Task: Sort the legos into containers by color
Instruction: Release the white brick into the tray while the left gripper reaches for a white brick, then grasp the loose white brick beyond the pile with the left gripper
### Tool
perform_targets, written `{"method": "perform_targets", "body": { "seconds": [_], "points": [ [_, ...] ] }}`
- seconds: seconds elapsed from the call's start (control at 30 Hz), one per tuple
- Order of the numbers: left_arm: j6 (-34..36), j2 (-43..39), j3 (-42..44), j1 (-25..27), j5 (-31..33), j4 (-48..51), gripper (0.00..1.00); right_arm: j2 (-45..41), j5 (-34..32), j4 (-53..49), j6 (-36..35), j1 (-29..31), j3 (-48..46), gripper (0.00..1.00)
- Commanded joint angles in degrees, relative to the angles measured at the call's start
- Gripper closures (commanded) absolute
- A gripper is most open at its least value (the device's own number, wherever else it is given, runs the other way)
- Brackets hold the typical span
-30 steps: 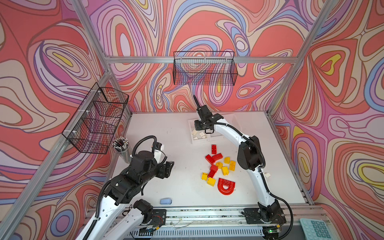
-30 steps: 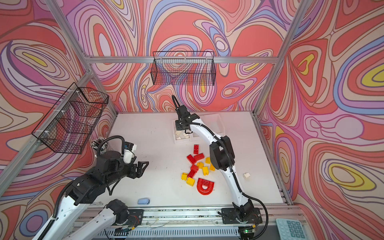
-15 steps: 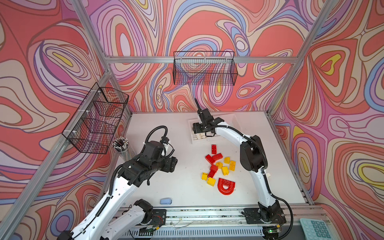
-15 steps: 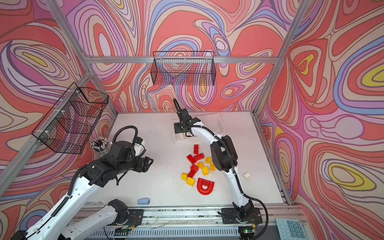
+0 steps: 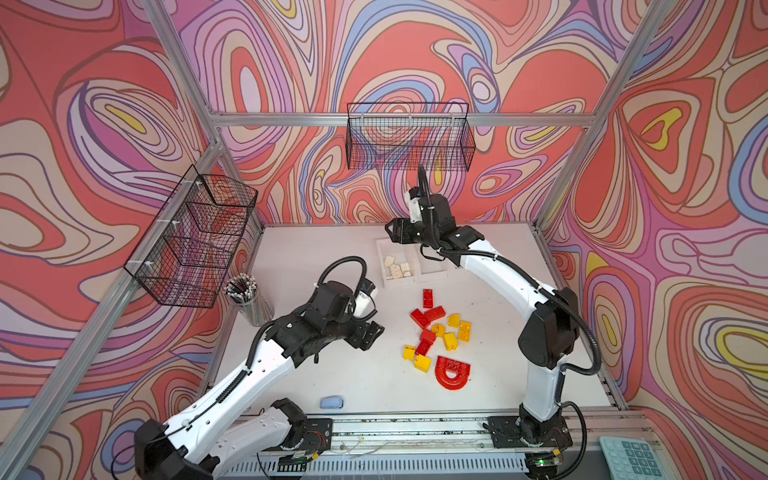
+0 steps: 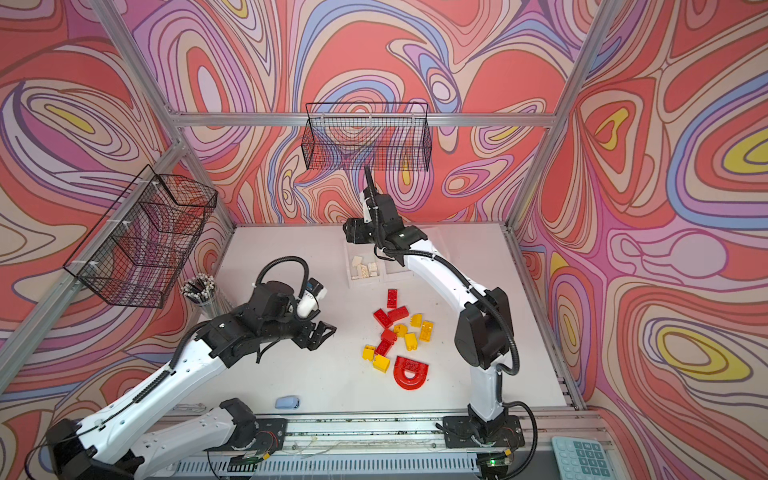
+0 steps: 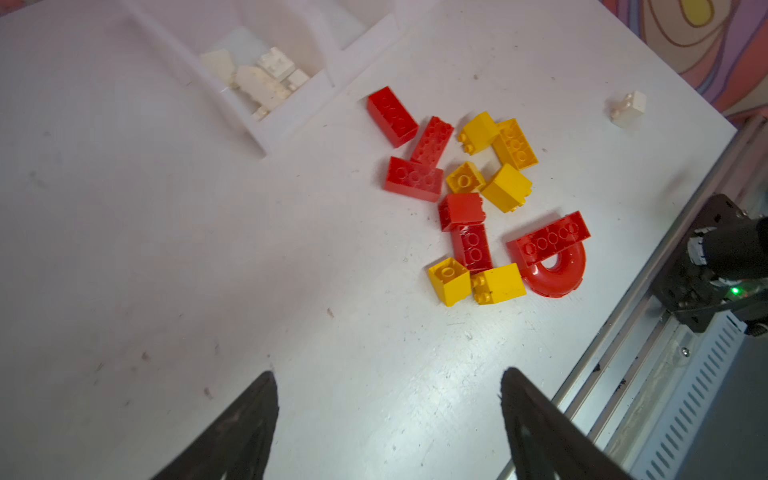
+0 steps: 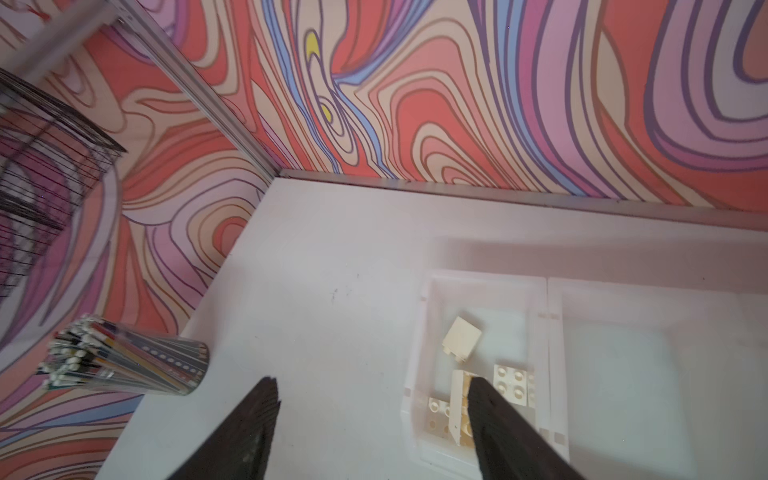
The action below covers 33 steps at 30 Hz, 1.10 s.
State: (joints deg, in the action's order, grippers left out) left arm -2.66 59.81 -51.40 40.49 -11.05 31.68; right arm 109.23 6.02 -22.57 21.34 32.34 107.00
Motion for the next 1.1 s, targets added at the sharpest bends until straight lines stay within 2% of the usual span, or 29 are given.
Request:
{"method": "perform_targets", "body": {
  "seconds": [0.0, 0.13, 0.27, 0.4, 0.7, 0.83, 1.07],
  "points": [
    [7.1, 8.1, -2.0, 7.2, -1.3, -13.9, 0.15, -6.7, 1.6, 1.7, 0.4, 0.4, 0.6, 0.23],
    [6.0, 26.0, -11.5, 13.6, -0.6, -21.0, 0.17, -12.7, 1.0, 0.8, 0.5, 0.0, 0.1, 0.22],
    [3.8, 41.7, -20.6, 20.2, 3.4, -31.5, 0.18, -16.8, 1.9, 2.3, 1.8, 0.1, -1.0, 0.22],
    [0.4, 53.7, -27.9, 24.2, 4.8, -43.8, 0.17, -19.3, 0.3, 3.3, 1.4, 0.1, -2.0, 0.18],
    [-2.9, 72.5, -44.5, 28.3, 6.1, -51.2, 0.16, -20.3, -1.3, 6.4, 0.5, 0.8, -7.4, 0.18],
    [-3.1, 79.3, -52.6, 29.7, 8.2, -50.6, 0.15, -20.4, -1.5, 7.8, 0.5, 1.1, -9.9, 0.18],
    [-3.9, 86.6, -60.3, 31.9, 11.8, -51.4, 0.14, -20.4, -2.8, 8.3, -0.6, 1.4, -12.8, 0.18]
  ]
}}
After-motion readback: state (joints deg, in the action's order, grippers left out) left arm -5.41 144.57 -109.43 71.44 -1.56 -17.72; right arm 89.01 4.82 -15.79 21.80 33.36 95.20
